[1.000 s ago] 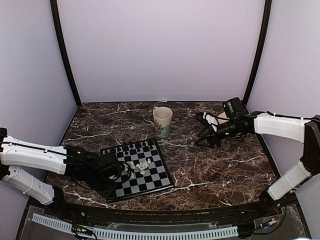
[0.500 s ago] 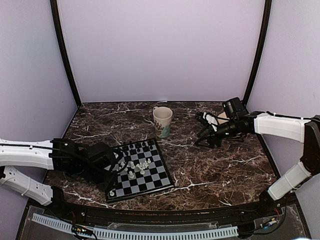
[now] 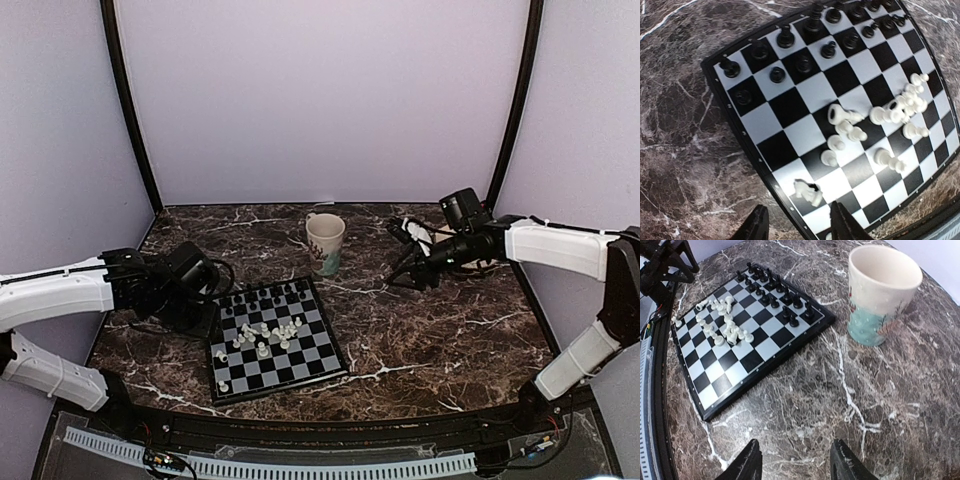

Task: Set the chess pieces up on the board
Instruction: Place the rook at a1, then pick up the queen from the chessboard.

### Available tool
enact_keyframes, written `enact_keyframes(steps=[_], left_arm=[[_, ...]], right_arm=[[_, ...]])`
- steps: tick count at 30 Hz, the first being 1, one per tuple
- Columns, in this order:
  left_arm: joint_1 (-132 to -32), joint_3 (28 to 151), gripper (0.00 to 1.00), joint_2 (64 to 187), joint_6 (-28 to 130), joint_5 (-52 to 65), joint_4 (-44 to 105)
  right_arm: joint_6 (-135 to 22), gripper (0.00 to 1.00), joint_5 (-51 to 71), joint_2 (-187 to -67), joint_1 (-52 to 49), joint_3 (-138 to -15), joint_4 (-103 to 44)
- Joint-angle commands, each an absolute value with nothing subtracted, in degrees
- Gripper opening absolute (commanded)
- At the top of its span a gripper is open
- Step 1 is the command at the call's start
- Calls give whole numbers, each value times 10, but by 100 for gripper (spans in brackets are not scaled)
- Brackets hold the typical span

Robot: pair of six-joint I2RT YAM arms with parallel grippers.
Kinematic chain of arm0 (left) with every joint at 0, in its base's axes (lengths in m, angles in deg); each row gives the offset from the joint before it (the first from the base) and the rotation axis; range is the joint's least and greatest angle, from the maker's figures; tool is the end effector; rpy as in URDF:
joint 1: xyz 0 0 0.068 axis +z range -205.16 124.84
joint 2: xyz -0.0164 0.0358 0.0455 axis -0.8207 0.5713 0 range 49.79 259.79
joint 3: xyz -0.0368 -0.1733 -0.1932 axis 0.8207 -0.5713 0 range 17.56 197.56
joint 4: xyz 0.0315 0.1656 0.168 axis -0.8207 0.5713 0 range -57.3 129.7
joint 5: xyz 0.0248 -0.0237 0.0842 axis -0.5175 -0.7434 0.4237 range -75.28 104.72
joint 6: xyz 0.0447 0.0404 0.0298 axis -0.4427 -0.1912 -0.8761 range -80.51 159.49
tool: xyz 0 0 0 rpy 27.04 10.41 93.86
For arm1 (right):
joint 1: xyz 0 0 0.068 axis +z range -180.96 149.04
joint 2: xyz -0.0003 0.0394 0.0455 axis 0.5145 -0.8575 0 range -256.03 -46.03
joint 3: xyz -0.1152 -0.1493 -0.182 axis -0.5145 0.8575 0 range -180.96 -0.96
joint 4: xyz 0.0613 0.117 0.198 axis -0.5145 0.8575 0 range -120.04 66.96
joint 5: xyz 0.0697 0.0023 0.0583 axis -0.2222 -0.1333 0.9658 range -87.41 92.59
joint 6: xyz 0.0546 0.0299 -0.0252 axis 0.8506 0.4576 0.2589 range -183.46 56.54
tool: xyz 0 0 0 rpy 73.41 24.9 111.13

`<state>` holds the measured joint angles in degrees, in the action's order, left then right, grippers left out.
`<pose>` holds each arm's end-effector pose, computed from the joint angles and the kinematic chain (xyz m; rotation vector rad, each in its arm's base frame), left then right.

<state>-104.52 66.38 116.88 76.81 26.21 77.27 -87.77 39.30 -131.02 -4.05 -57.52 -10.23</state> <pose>0.1427 -0.1499 0.2219 0.2139 2.6437 -0.2457 0.2510 0.1634 0.2263 -1.2664 1.9634 0.7890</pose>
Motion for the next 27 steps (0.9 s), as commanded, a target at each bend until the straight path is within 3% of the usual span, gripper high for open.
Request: enact_keyframes(steps=[1,5,15,19,27], left_arm=[[-983,645,44,1164,739,267,747],[-927,638,42,1149,681,229,695],[-911,624,39,1156,608,227,626],[-851,658,41,1179,569,225,640],[-742,781,45,1238,522,107,590]], right_arm=[[-846,46,339,-1331,15,-672,-68],[-842,43,298,-1386,93,-773,-15],[-845,36,232,-1580,247,-976,55],[-857,36,225,-1645,270,-1031,64],[-894,39,201,-1724,313,-1099,83]])
